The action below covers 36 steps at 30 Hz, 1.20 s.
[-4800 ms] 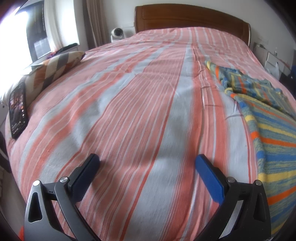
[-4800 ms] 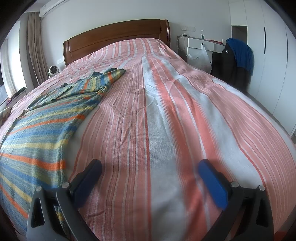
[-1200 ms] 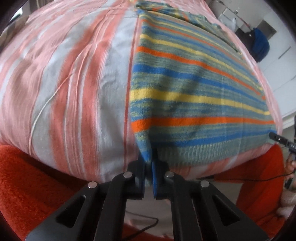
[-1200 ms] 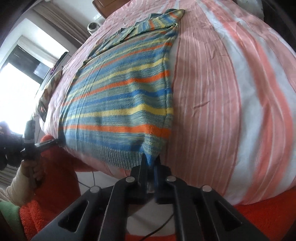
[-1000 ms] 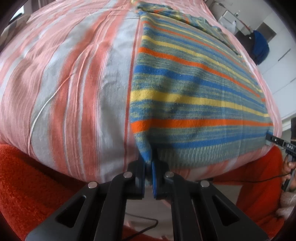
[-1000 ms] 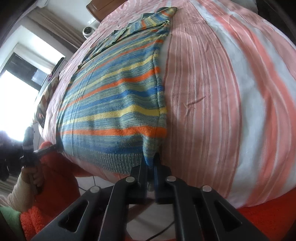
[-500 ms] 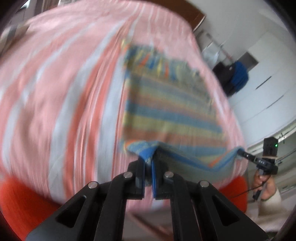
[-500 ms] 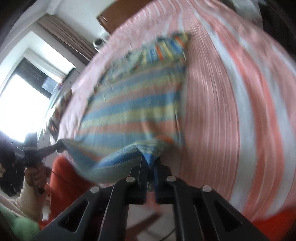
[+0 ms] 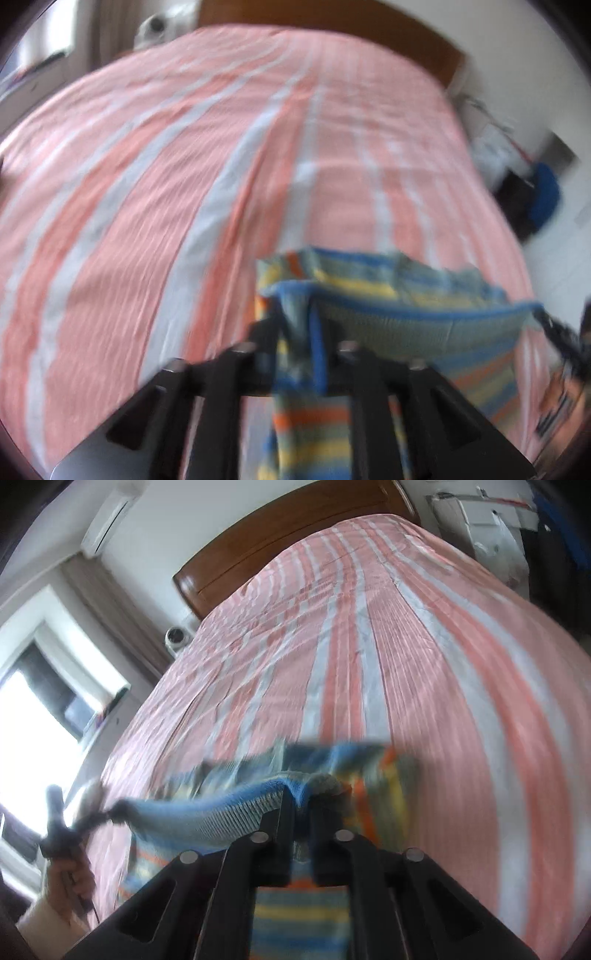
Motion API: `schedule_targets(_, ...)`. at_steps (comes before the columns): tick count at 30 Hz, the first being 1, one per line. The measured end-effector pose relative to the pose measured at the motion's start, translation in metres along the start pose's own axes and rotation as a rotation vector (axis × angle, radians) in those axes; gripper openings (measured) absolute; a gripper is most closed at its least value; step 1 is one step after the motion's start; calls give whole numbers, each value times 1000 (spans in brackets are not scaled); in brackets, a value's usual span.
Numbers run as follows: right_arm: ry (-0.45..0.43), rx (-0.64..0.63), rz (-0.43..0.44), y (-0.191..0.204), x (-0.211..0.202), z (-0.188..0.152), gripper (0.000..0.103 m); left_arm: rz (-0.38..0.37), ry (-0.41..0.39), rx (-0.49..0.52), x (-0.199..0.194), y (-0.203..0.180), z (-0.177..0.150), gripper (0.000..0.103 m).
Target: Fold small clothes
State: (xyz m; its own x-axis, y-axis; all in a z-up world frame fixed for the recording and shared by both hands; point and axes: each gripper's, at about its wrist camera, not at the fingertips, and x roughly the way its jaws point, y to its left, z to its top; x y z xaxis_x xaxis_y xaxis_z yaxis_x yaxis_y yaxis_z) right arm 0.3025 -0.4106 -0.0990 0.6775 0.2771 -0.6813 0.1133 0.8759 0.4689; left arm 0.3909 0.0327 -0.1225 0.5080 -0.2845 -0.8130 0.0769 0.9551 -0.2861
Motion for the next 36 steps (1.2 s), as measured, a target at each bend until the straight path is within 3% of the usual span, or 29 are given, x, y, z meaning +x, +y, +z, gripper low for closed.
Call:
schedule_targets(1,1,22,-18,-9,10,5,42,23,10,-38,6,7,5,48)
schedule_targets(4,-45,68,-55,-22,7,6,44,-34,-63,-103,-12,27,7,59)
schedule_targets(7,1,-54,-6,0,-9,2,44,-84,-96,-6,-43,31,-9,70)
schedule_targets(9,149,-159,81,27,3,-4,44,-129,-65,68,-45,21,-18,76)
schedule_targets(10,274,-174,124,41,23,-7,44,-156,-24,108,-42,15,-25,76)
schedule_targets(12,469,-160,141,54,68,-12,44,-179,51,167,-31,-1,-37,76)
schedule_targets(13,518,-153,135,59,90,-13,44,-173,66,193,-28,-9,-46,76)
schedule_targets(14,492,-146,128,64,108,-9,44,-158,78,226,-24,-18,-53,76)
schedule_targets(16,280,-103,119,69,121,13,44,-136,87,264,-24,-27,-64,76)
schedule_targets(17,110,-53,80,67,111,25,44,-132,87,267,-28,-28,-70,77)
schedule_targets(19,-35,57,64,56,94,34,45,-140,82,258,-35,-26,-77,80)
schedule_targets(20,-30,89,60,53,83,33,45,-138,76,253,-40,-22,-83,83)
schedule_targets(22,63,12,57,59,73,25,45,-117,58,260,-47,-18,-95,84)
schedule_targets(24,161,-170,51,71,47,-3,45,-62,53,286,-39,-15,-103,83)
schedule_targets(26,261,-321,17,75,22,-48,45,48,81,301,-29,-11,-121,73)
schedule_targets(29,401,-300,-110,32,4,-107,34,113,41,286,-45,0,-140,74)
schedule_targets(30,362,-261,-126,14,-17,-121,26,155,30,288,-52,2,-145,78)
schedule_targets(31,319,-248,-156,5,-41,-132,25,198,15,284,-66,5,-154,79)
schedule_targets(32,303,-247,-207,2,-55,-137,33,198,3,276,-77,7,-160,80)
schedule_targets(33,255,-227,-250,0,-76,-143,34,191,-3,271,-84,7,-165,82)
schedule_targets(34,183,-198,-221,0,-100,-152,40,182,-14,264,-97,3,-177,84)
schedule_targets(36,99,-174,-194,2,-126,-169,64,181,-40,269,-109,-6,-192,93)
